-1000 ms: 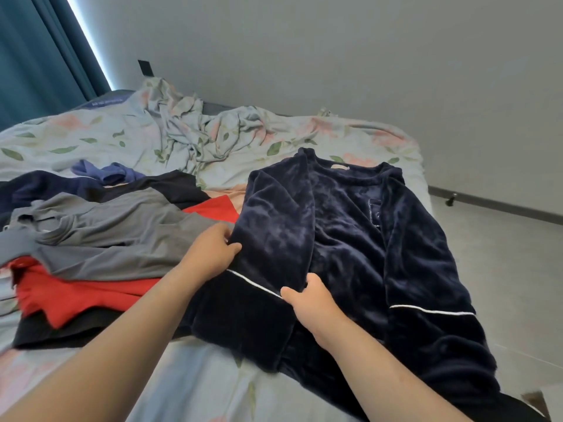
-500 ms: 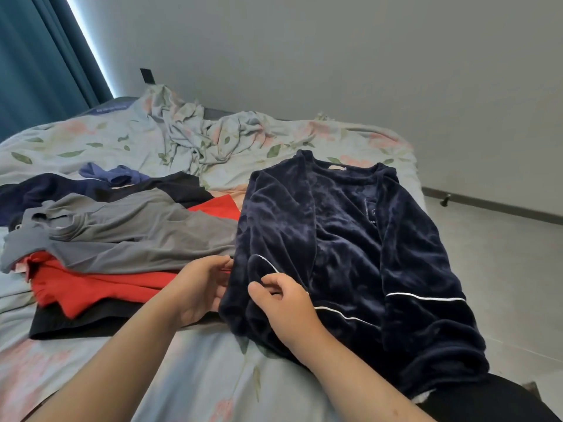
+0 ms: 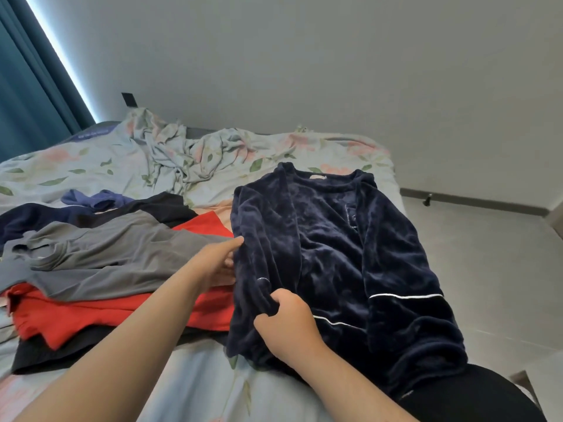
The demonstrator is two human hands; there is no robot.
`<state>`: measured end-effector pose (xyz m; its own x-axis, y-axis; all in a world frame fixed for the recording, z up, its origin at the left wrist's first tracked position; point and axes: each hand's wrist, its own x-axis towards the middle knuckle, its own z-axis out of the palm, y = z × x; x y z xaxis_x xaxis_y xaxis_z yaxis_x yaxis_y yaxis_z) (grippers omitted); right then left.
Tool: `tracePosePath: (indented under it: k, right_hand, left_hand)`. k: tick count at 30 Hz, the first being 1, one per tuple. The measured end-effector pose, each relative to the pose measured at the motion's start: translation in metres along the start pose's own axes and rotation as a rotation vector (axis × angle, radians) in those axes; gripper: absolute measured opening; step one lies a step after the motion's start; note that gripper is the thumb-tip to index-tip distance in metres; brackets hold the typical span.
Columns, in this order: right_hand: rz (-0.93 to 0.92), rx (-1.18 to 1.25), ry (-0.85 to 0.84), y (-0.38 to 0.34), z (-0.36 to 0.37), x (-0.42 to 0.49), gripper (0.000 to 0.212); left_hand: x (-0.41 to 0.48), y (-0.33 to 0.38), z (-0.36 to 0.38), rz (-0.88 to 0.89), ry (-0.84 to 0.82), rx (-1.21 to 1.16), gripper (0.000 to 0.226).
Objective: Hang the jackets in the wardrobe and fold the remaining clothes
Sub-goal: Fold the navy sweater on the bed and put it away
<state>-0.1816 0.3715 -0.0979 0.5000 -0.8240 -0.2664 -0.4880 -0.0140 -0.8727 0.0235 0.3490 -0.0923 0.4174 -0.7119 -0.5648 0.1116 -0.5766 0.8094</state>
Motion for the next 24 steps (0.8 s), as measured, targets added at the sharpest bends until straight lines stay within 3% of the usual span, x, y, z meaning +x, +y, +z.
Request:
tracePosePath:
  k: [3, 11, 15, 19, 20, 24]
  right_hand:
    - [-0.032, 0.035, -0.043, 0.001, -0.012, -0.005, 0.002]
    - [-0.063, 0.095, 0.008, 0.012, -0.059, -0.015, 0.016]
    - [-0.07, 0.108, 0.061, 0.022, -0.089, -0.017, 0.025]
    - [-0.068, 0.118, 0.109, 0.039, -0.118, -0.021, 0.02]
    - [-0.062, 0.118, 0.122, 0.044, -0.124, -0.022, 0.014]
    - [-0.011, 0.147, 0.175, 0.069, -0.156, -0.03, 0.024]
  left_hand:
    - [0.017, 0.019, 0.02, 0.058, 0.117, -0.043, 0.045]
    - [0.043, 0.06, 0.062, 0.079, 0.071, -0.336, 0.007]
    - [0.044, 0.078, 0.09, 0.104, 0.092, -0.382, 0.013]
    - [0.048, 0.092, 0.133, 0.303, 0.138, -0.386, 0.028]
    - [0.048, 0.095, 0.145, 0.372, 0.147, -0.358, 0.027]
    - [0.05, 0.111, 0.201, 0.495, 0.145, -0.223, 0.014]
